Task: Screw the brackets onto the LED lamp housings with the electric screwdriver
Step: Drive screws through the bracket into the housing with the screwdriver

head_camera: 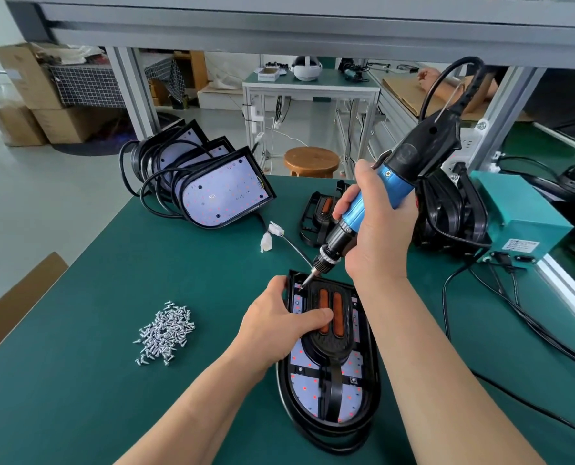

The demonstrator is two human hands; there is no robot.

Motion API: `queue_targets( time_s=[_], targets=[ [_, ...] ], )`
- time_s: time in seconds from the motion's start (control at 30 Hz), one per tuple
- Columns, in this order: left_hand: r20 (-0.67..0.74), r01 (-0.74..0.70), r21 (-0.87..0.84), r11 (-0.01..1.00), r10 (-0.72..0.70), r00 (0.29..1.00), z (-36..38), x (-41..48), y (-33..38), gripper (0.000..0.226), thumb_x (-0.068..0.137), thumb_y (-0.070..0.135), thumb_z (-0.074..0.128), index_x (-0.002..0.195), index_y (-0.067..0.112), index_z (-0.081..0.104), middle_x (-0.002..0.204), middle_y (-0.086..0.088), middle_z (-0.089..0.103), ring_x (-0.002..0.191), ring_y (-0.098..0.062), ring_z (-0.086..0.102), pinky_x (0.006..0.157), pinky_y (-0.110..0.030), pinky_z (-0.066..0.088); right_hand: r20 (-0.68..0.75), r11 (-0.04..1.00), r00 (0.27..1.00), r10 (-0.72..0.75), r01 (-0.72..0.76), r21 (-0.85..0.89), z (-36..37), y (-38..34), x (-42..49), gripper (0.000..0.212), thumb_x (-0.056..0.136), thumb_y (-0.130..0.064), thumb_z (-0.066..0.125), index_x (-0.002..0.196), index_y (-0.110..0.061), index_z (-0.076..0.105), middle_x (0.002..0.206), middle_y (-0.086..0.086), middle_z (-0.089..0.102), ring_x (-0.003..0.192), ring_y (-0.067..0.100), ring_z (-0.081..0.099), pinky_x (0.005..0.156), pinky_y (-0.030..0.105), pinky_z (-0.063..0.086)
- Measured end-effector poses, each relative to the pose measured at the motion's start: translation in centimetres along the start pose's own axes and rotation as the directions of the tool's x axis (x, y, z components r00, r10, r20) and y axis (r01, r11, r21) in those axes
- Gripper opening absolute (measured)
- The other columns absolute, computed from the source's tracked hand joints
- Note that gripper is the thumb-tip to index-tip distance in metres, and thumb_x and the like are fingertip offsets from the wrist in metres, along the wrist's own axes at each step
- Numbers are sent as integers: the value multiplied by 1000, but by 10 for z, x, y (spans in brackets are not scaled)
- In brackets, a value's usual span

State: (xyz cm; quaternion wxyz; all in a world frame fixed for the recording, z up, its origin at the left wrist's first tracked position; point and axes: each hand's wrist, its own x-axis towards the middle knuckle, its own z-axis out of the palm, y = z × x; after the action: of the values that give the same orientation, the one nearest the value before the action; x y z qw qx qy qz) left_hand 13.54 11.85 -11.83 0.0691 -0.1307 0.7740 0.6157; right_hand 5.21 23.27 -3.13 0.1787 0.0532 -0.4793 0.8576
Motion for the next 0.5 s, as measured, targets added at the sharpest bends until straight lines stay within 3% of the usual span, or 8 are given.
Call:
queue_targets(
  time_s=[0.5],
  targets=[
    [18,-1,-46,999,2,1000,-1,0,-2,61,50,51,83,104,34,60,91,10,77,87,-15,75,88,-44,59,151,999,988,-34,36,-10,9,5,-3,16,88,-10,68,93,-6,53,57,4,49,44,19,46,50,26,44]
  ],
)
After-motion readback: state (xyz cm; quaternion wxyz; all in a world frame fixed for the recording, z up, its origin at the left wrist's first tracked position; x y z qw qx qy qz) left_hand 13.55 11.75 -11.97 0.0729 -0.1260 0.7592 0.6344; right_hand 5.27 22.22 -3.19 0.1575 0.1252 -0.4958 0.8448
